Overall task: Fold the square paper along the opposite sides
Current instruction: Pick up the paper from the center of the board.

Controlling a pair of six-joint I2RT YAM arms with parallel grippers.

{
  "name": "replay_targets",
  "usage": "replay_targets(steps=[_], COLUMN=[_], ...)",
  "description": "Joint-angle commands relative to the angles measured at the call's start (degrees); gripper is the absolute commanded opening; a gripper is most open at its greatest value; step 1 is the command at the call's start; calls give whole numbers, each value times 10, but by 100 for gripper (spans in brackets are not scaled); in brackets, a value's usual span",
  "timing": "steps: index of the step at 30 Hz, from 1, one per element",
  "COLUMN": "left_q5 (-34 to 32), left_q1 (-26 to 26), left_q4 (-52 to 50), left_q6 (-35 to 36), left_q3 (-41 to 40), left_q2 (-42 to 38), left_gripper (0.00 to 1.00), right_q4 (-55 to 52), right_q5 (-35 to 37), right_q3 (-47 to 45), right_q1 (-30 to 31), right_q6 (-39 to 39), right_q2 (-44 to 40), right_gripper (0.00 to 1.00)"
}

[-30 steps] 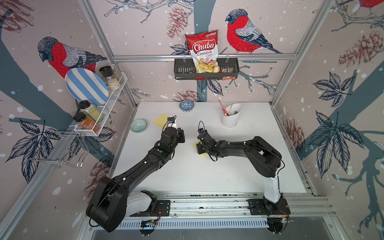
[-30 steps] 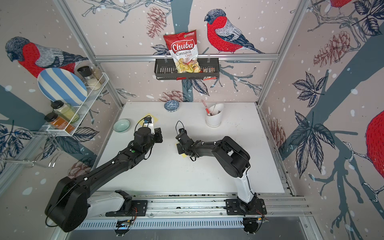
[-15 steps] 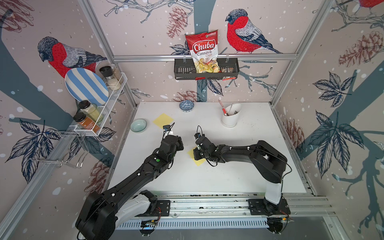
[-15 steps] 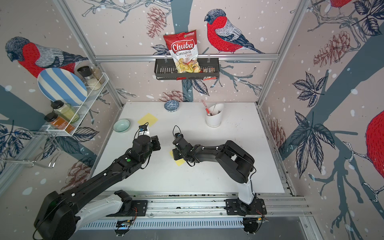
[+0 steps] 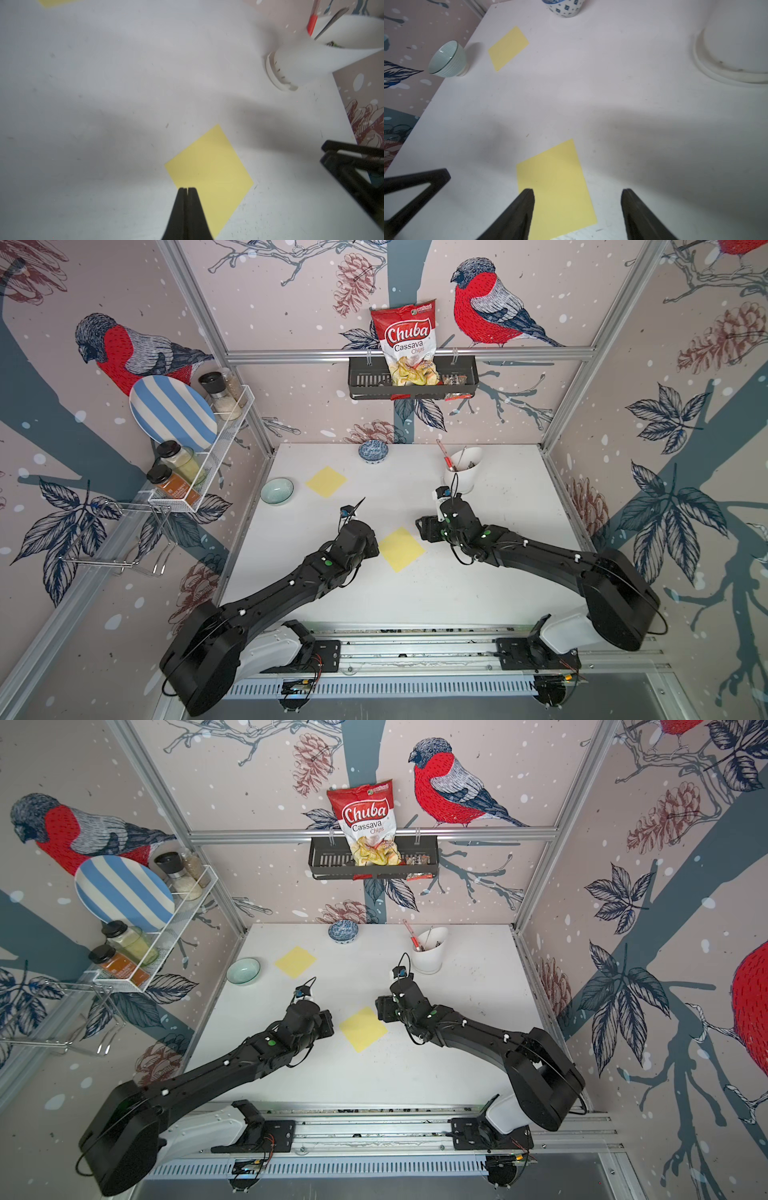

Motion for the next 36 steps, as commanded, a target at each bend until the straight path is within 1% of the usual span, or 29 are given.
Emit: replay_targets(steps=[1,3,6,13,18,21,26,31,36], left_q5=[47,49,45,14,2,9,13,10,3], left_q1=[-25,-41,-52,-54,-54,-54,-53,-49,-37], left_q4=[55,86,106,115,105,109,128,126,93], left_q6=[-68,-89,-114,-164,-183,-186,-187,-180,-157], left_q3=[-8,-8,1,0,5,11,15,20,30], left_q2=[49,81,110,118,145,172,208,226,231], left_gripper=[0,0,0,0,0,0,0,0,0], right_q4=[-24,-38,-60,-71,-64,-64,-75,-96,-111], right_q5=[-20,-28,-56,-105,-142,-167,-187,-187,-180], right_q3=[-2,8,28,52,64,79,113,134,135], right_q1=[-24,-36,-50,-55,-57,-57,-57,-50,-36], right_q6=[-44,-66,-95,-139,-147,-158,-168,-179,-180], right_q2=[-9,-8,5,46,89,116,165,201,214], right_gripper=[71,71,68,62,62,62,61,61,61])
